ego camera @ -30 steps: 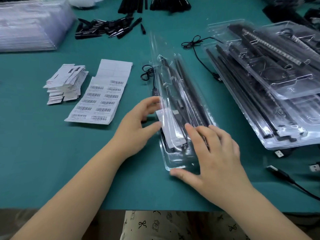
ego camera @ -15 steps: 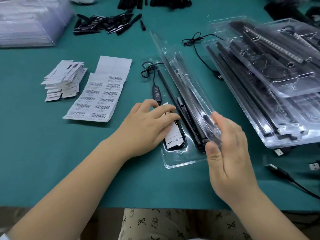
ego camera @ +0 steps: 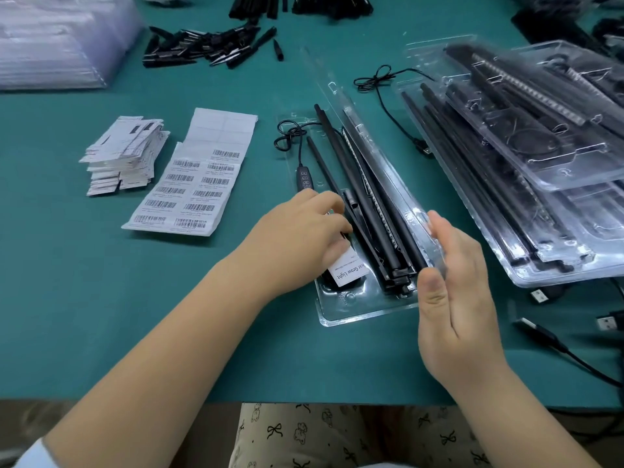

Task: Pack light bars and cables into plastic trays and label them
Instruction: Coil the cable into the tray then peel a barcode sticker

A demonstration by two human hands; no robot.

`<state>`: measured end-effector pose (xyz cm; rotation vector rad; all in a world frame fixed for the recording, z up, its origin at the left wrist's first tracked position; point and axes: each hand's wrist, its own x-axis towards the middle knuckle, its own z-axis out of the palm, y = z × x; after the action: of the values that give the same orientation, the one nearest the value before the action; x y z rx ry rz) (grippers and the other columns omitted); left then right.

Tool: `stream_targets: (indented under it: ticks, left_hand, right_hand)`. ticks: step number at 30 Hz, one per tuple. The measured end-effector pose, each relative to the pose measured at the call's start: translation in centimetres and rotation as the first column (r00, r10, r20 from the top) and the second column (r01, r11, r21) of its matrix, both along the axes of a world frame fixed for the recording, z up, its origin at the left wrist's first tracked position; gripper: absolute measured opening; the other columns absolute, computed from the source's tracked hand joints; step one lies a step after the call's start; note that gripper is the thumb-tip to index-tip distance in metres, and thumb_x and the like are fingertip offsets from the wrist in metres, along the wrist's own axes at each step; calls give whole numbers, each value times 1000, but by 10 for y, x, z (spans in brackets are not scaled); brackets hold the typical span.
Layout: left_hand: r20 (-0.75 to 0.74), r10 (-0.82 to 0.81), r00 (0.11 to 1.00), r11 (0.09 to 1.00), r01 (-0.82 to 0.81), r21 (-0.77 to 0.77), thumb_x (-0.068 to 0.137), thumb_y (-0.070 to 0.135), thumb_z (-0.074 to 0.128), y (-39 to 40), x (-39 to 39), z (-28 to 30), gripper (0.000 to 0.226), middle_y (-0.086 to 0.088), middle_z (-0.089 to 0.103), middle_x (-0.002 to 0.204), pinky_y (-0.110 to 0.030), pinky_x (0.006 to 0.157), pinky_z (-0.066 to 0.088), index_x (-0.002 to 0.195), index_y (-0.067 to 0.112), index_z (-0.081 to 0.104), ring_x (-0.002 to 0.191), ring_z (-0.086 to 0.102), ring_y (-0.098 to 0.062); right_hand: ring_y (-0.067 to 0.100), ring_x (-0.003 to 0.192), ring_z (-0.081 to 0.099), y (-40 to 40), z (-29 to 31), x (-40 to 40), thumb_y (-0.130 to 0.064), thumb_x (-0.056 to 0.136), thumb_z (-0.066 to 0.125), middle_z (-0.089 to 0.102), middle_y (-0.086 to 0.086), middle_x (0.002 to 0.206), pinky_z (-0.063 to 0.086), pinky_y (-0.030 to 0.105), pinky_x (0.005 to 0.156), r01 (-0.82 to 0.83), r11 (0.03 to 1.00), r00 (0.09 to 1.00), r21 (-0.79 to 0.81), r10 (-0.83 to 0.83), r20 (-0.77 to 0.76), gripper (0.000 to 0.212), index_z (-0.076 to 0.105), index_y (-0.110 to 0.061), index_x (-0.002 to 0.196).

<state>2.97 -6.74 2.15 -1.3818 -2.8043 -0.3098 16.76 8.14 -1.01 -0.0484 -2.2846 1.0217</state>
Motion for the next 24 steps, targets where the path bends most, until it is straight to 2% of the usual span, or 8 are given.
stream_targets:
  ticks: [2,6,9,12,16,20,22,24]
  left_hand:
    - [38,38,999,999,-38,1,98,38,43,-3,1,2,34,7,55,120,-36,91,43,127,31,60,112,46,-17]
    - [48,14,999,999,-12,-53,97,39,46,-6,-3,7,34,12,56,123,-36,89,45,129,35,58,113,49,-14]
    - [99,-21,995,999,25,-39,95,34,53,1,-7,12,29,8,52,119,-36,89,44,121,31,65,110,46,-15]
    - [132,-32,991,999,32,5,93,33,56,5,-10,13,25,5,53,112,-34,90,41,114,28,69,105,44,-16]
    - [105,-5,994,1000,6,-10,95,31,55,2,-8,10,27,8,51,97,-23,81,36,119,29,65,104,50,-15]
    - [118,-2,993,1000,1,10,95,28,54,-4,-2,9,30,5,59,115,-29,88,39,124,28,62,110,50,-17]
    - [136,6,991,1000,-10,28,93,34,57,-7,3,6,37,4,52,125,-32,93,40,128,26,57,113,48,-16]
    - [135,100,986,992,-109,63,86,43,63,-8,11,0,50,3,42,130,-30,96,39,132,25,51,115,42,-15]
  right_hand:
    - [10,128,37,1,0,1,-52,99,21,37,-23,131,31,34,107,3,1000,1000,-20,-3,-9,50,26,-25,141]
    - [13,126,41,1,0,1,-53,98,21,34,-28,134,34,33,105,8,998,1000,-59,-8,1,49,26,-30,141]
    - [15,119,46,1,1,1,-54,98,21,38,-24,131,36,34,103,18,997,1000,-75,-18,-3,47,26,-33,139]
    - [11,126,41,1,0,1,-54,98,21,35,-28,134,34,35,105,8,998,1000,-66,-8,2,51,28,-27,141]
    - [12,128,40,2,-1,1,-53,98,22,34,-30,135,34,35,105,-4,997,1000,-83,4,-1,50,28,-27,141]
    - [8,130,37,2,-3,0,-54,98,23,34,-32,135,32,33,106,-15,997,1000,-82,14,-7,50,27,-29,141]
    - [7,130,37,2,-3,0,-54,98,23,34,-33,135,31,31,107,-17,996,1000,-85,16,-11,49,27,-31,141]
    - [8,129,37,3,-4,0,-53,98,23,34,-31,135,31,30,107,-11,997,1000,-83,10,-13,49,28,-29,141]
